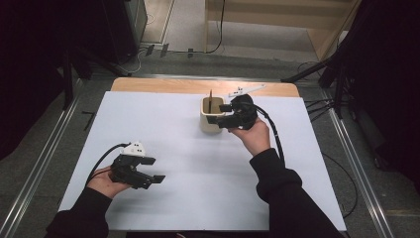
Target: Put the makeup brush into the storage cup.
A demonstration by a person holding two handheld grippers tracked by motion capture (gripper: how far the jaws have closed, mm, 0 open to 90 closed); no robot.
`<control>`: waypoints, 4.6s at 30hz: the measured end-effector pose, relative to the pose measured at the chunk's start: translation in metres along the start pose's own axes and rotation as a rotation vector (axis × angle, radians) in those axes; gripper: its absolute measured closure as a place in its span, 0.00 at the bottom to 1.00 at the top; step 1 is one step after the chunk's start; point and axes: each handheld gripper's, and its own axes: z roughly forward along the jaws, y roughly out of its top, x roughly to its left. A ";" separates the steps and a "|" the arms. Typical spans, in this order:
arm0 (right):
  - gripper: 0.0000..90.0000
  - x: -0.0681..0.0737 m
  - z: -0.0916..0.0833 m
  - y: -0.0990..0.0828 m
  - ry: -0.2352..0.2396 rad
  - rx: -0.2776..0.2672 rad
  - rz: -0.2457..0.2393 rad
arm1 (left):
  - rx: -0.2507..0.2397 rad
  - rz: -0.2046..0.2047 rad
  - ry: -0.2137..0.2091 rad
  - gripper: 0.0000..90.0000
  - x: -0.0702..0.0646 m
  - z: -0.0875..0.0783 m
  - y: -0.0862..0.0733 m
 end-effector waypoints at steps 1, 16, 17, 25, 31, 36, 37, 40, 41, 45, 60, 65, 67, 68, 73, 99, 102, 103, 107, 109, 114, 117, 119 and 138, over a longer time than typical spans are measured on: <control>0.31 0.001 -0.001 -0.001 0.006 0.006 -0.006 | -0.001 -0.001 -0.001 0.29 0.000 0.000 0.000; 0.30 0.019 -0.007 -0.021 0.046 0.051 -0.064 | -0.002 -0.007 0.003 0.29 0.002 -0.001 -0.001; 0.30 0.020 -0.007 -0.023 0.049 0.052 -0.072 | -0.002 -0.007 0.003 0.29 0.003 -0.001 -0.001; 0.30 0.024 -0.007 -0.036 0.075 0.061 -0.061 | 0.000 -0.005 0.003 0.29 0.003 0.000 -0.001; 0.30 0.026 -0.005 -0.047 0.089 0.074 -0.060 | 0.003 -0.007 0.004 0.29 0.003 0.000 -0.001; 0.29 0.027 -0.006 -0.056 0.096 0.086 -0.047 | 0.004 -0.005 0.002 0.29 0.003 0.000 -0.001; 0.29 0.027 -0.005 -0.058 0.093 0.092 -0.049 | 0.004 -0.005 0.003 0.29 0.003 0.000 -0.001; 0.28 0.027 -0.004 -0.065 0.093 0.106 -0.060 | 0.006 -0.005 0.002 0.29 0.003 0.000 -0.001; 0.28 0.027 -0.004 -0.066 0.094 0.111 -0.055 | 0.007 -0.007 0.002 0.29 0.003 0.000 -0.001; 0.28 0.028 -0.005 -0.073 0.119 0.115 -0.045 | 0.006 -0.006 0.007 0.29 0.004 0.000 -0.001; 0.21 0.032 -0.015 -0.091 0.119 0.142 -0.047 | 0.011 -0.002 0.007 0.29 0.004 0.000 -0.001; 0.20 0.033 -0.017 -0.095 0.115 0.149 -0.058 | 0.013 -0.001 0.006 0.29 0.004 0.000 -0.001; 0.19 0.032 -0.018 -0.097 0.116 0.149 -0.054 | 0.011 -0.001 0.006 0.29 0.004 0.000 -0.001; 0.19 0.032 -0.018 -0.098 0.118 0.151 -0.055 | 0.011 -0.001 0.006 0.29 0.004 0.000 -0.001; 0.18 0.033 -0.021 -0.102 0.116 0.174 -0.065 | 0.013 0.001 0.005 0.29 0.004 0.000 -0.001; 0.18 0.021 -0.057 -0.128 0.024 0.161 -0.052 | 0.015 0.008 0.004 0.29 0.003 0.001 -0.001; 0.18 0.019 -0.061 -0.131 0.012 0.160 -0.056 | 0.015 0.008 0.004 0.29 0.003 0.001 -0.002; 0.18 0.019 -0.062 -0.131 0.010 0.160 -0.050 | 0.015 0.008 0.004 0.29 0.003 0.001 -0.002; 0.18 0.015 -0.067 -0.135 -0.002 0.156 -0.047 | 0.015 0.009 0.004 0.29 0.002 0.001 -0.002; 0.19 0.014 -0.069 -0.136 -0.012 0.154 -0.046 | 0.016 0.008 0.004 0.29 0.002 0.001 -0.002; 0.18 0.012 -0.073 -0.139 -0.009 0.138 -0.038 | 0.013 0.007 0.002 0.29 0.002 0.001 -0.002; 0.19 0.012 -0.076 -0.140 -0.015 0.131 -0.033 | 0.004 0.002 0.006 0.29 0.003 0.000 -0.002; 0.19 0.011 -0.078 -0.141 -0.012 0.112 -0.031 | 0.003 0.004 0.008 0.29 0.004 -0.001 -0.002; 0.20 0.009 -0.082 -0.145 -0.006 0.102 -0.024 | 0.012 0.008 0.006 0.29 0.003 0.000 -0.002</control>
